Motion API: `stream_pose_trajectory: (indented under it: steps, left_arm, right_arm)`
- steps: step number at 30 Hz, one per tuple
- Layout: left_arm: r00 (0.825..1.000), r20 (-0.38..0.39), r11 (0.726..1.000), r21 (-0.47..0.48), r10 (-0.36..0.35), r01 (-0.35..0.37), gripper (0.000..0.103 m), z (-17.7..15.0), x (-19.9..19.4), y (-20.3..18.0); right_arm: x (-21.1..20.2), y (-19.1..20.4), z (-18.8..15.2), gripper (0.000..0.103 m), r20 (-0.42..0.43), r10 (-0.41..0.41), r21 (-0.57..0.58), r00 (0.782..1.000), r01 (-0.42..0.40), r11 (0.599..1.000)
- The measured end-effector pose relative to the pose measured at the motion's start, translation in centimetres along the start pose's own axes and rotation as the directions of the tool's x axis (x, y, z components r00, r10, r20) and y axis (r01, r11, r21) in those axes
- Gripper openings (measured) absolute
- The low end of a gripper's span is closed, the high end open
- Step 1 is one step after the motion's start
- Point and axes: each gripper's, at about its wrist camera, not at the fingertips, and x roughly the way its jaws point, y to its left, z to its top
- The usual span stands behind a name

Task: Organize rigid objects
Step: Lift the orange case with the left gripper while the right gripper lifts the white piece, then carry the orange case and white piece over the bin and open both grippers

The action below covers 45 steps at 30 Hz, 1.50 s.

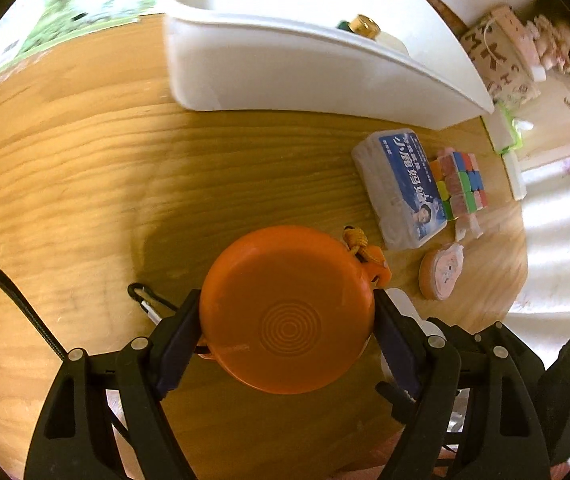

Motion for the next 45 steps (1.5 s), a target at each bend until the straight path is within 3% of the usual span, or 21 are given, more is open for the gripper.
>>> stream_pose_trajectory:
  steps: [11,22,32,45]
  left_arm:
    - [0.994,0.112,0.997,-0.071,-0.014,0.022,0.083,-3.0,-3.4,2.8]
    - [0.971,0.234,0.995,-0.078,-0.047,0.067,0.083,-5.7,-6.3,4.1]
    - [0.914,0.384,0.990,-0.004,-0.129,0.142,0.083,-6.2,-9.6,3.9]
    - [0.858,0.496,0.990,0.033,-0.134,0.135,0.083,-3.4,-12.9,3.7]
  right_arm:
    - [-1.7,0.9,1.8,0.059,0.046,0.005,-0.033,0.999,-0.003,0.999]
    - [-3.1,2.0,2.6,0.059,0.111,0.000,-0.026,0.994,0.003,1.000]
    - [-5.3,2.4,4.1,0.059,0.171,-0.001,-0.030,0.985,0.006,1.000]
    - [-8.0,-0.1,9.7,0.059,0.308,-0.021,-0.023,0.951,0.030,0.999]
